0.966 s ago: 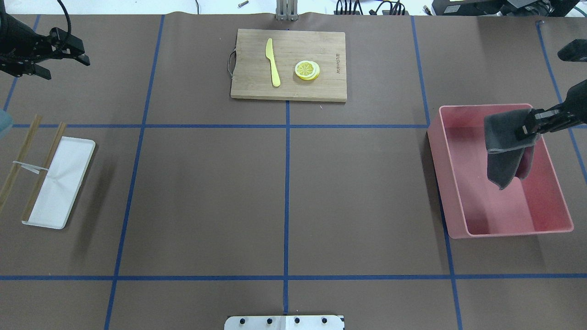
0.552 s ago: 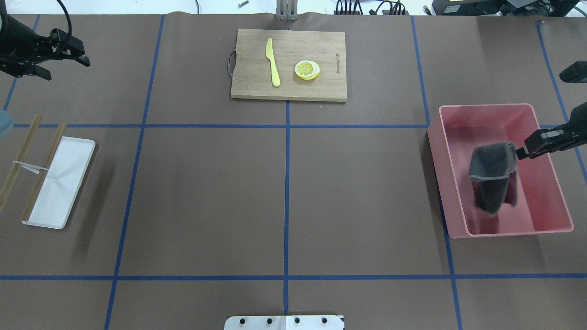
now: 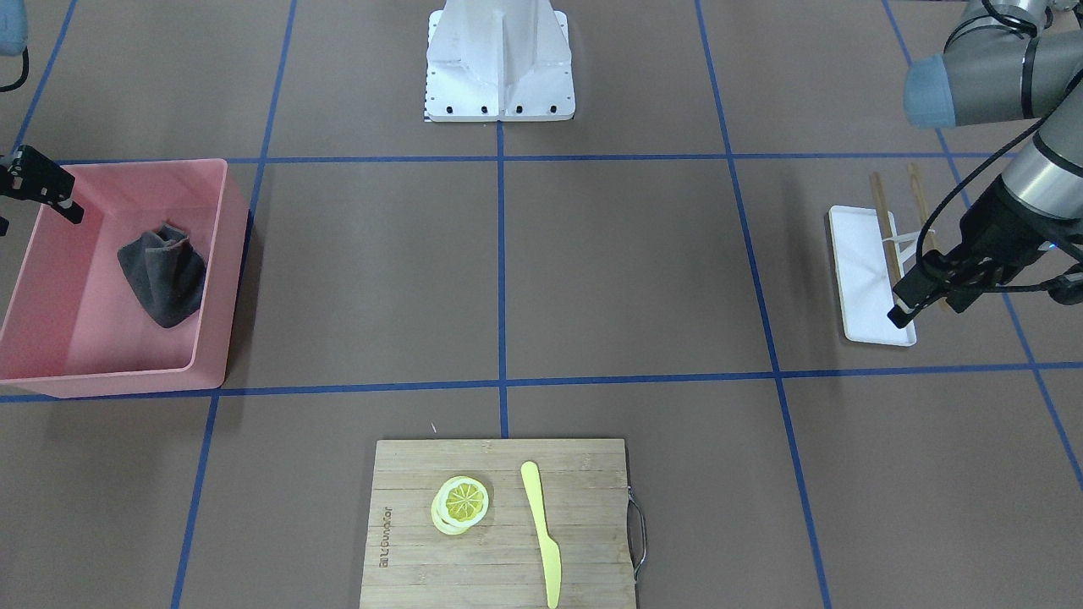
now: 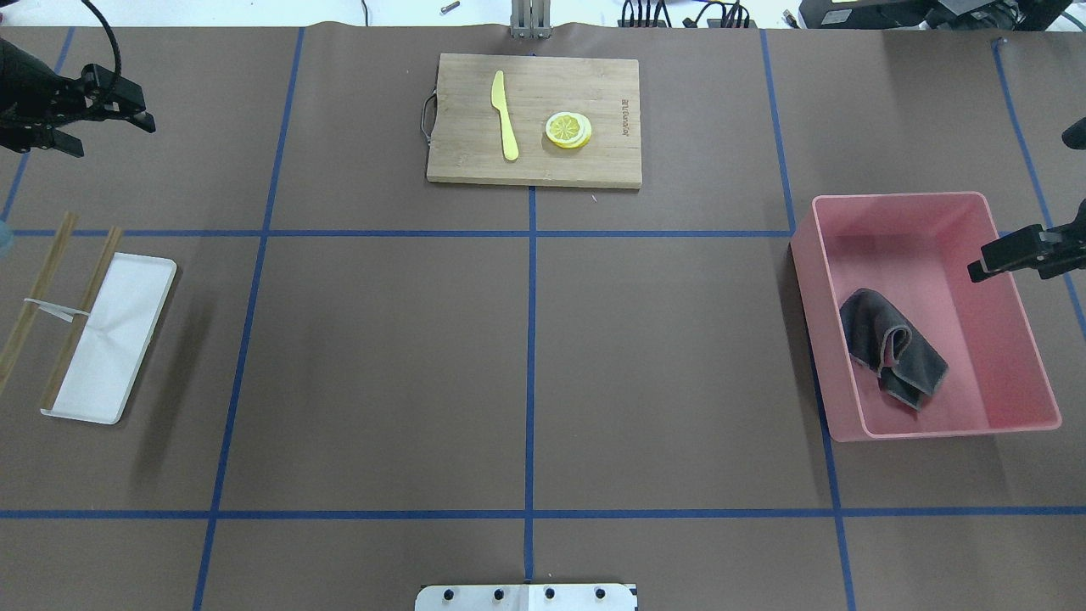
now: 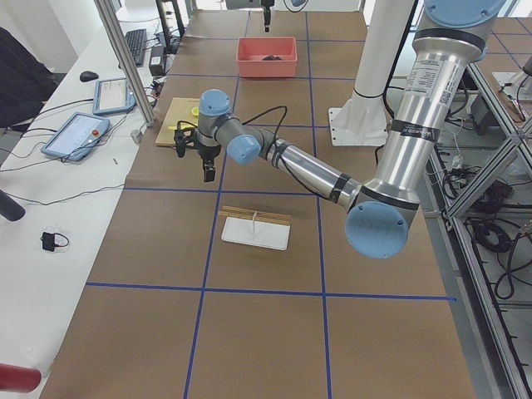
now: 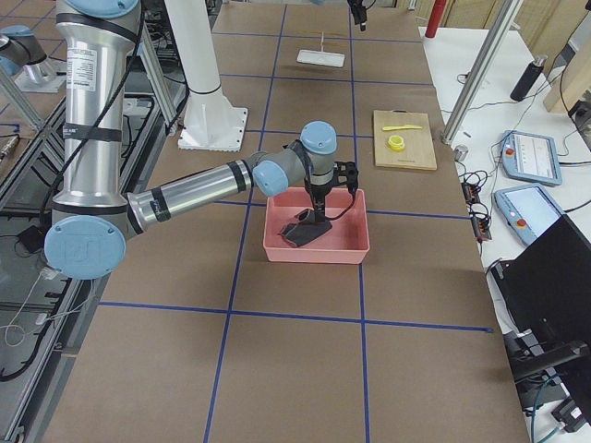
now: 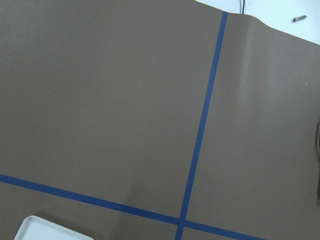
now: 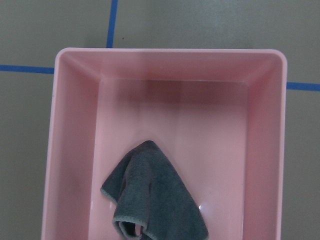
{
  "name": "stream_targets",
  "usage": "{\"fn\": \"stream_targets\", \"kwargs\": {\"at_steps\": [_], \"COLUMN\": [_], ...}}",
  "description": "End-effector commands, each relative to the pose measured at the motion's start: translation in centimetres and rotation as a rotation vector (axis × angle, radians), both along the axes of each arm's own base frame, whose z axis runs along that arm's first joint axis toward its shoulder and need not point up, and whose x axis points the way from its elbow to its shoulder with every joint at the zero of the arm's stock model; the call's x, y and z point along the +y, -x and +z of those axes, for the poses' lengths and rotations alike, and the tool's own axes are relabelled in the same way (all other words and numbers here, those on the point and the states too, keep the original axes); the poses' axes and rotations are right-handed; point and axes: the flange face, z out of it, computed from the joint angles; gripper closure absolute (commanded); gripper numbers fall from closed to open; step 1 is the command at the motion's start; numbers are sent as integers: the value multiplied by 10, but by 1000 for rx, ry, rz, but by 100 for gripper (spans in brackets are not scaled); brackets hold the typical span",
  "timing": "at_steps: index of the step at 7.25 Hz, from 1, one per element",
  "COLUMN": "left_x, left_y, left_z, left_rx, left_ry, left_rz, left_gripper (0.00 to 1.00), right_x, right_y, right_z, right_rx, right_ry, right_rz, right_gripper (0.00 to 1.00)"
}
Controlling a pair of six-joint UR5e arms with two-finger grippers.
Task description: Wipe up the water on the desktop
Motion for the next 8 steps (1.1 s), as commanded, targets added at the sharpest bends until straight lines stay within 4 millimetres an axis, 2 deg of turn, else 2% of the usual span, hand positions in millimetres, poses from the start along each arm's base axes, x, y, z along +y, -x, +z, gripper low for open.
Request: {"fn": "stream_targets", "kwargs": {"at_steps": [1,3,4,5,6,7,8], "left_x": [15,29,43,64,77,91,105], "left_y": [46,134,164,183,204,209,212], "left_z": [25,82,110,159,207,249,271], "left_rx": [-27,-89,-114,-167,-202,-219,-223], "left_ry": [-14,-90,-103,-124,-128,-109,-82], "left_rz": [-21,56,97,178,238,296,314], "left_gripper": [1,1,1,1,1,1,1], "right_x": [-12,-24,-22,-18,-15,-8,-3], "right_y": [-35,-87,-104,-121,-134,-146,-150], "right_z": [34,84,116,144,156,165,171], "right_rx": [23,-33,-26,-14,-4,5,20], "right_ry": [60,80,42,41,57,82,98], "right_rz": [77,58,7,-4,18,44,53], "right_gripper": [0,0,0,0,0,0,0]}}
